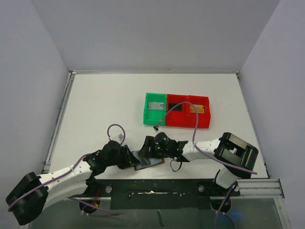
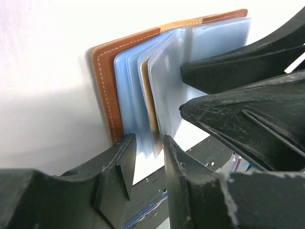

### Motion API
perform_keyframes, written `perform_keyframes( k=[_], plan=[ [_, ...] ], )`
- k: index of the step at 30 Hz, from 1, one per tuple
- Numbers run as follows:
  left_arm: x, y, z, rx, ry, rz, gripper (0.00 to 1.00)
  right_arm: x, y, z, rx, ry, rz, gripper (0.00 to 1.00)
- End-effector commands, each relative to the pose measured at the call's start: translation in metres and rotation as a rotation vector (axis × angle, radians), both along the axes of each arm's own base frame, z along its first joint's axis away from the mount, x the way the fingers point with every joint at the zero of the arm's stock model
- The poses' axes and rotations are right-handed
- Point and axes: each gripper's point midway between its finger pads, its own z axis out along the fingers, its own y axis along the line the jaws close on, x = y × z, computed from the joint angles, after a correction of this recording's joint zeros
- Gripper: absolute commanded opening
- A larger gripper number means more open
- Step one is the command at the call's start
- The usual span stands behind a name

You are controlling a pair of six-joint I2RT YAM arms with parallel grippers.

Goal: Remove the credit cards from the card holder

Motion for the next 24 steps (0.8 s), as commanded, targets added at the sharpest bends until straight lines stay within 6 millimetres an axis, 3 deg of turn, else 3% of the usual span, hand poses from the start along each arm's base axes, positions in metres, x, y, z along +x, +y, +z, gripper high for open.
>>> perform_keyframes(
  k=[1,16,24],
  plan=[
    [0.02,-0.017,0.026,-0.106,-0.102,0.026,0.29,-0.015,-0.004,-0.016,-0.044,0.061,0.042,0.55],
    [0.029,-0.028,0.038,-0.123,-0.132,0.008,0.3,-0.011,-0.006,-0.013,-0.078,0.047,0.025,0.54],
    [0.024,-0.04,0.061,-0.199,-0.191,-0.081,0.34,-0.008,-0.007,-0.01,-0.133,0.019,0.047,0.69]
  ],
)
